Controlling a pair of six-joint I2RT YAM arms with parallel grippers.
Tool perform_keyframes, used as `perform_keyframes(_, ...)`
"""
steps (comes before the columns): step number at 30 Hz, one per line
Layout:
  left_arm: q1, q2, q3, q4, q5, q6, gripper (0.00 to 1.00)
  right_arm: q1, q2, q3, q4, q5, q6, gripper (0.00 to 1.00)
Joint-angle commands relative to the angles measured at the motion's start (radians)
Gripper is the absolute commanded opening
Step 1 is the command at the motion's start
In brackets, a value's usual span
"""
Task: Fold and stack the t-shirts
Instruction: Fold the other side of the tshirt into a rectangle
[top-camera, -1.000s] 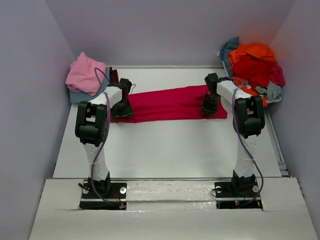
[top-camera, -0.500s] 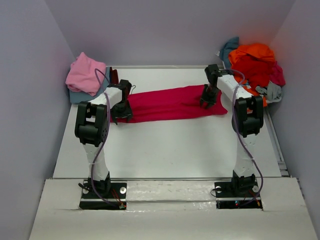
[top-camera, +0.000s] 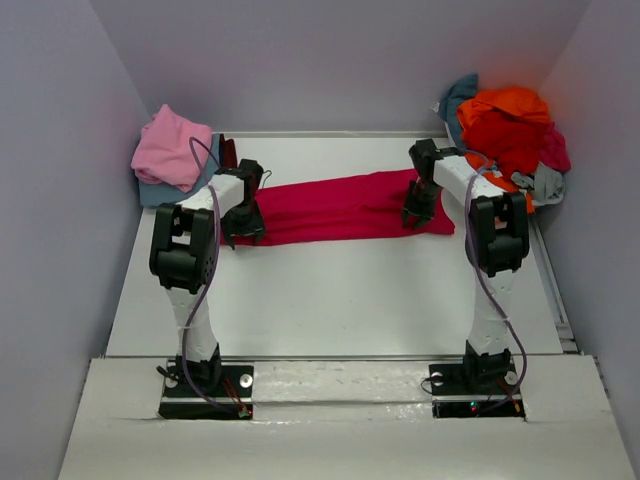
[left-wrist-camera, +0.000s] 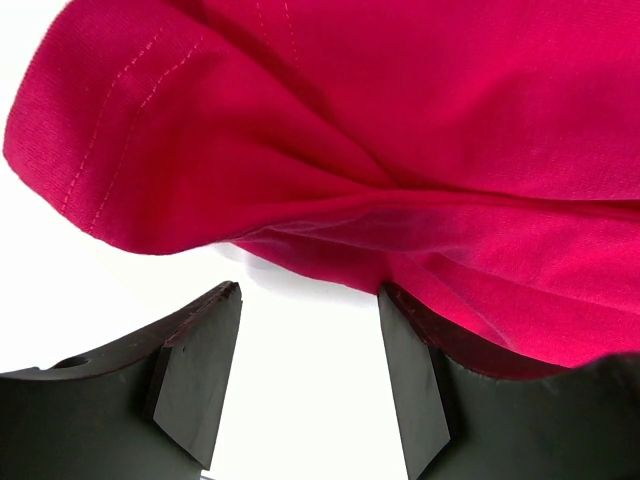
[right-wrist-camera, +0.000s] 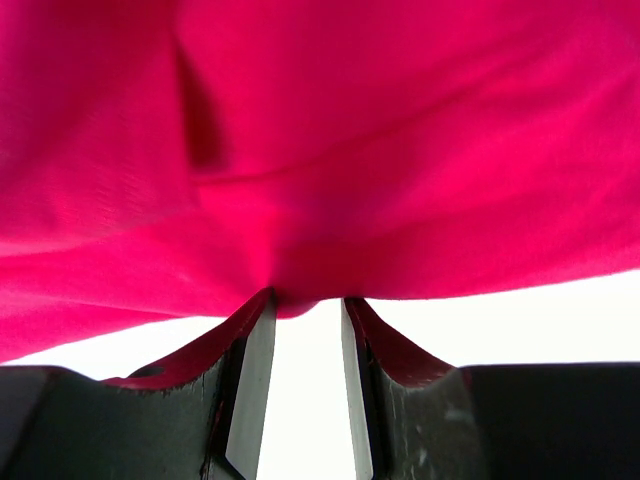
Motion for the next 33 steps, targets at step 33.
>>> perform_keyframes(33,0.003,-0.047,0.020,-0.035,-0.013,0.024,0.68,0.012,0.124,0.251,-0.022,-0.015,-0.015,0.39)
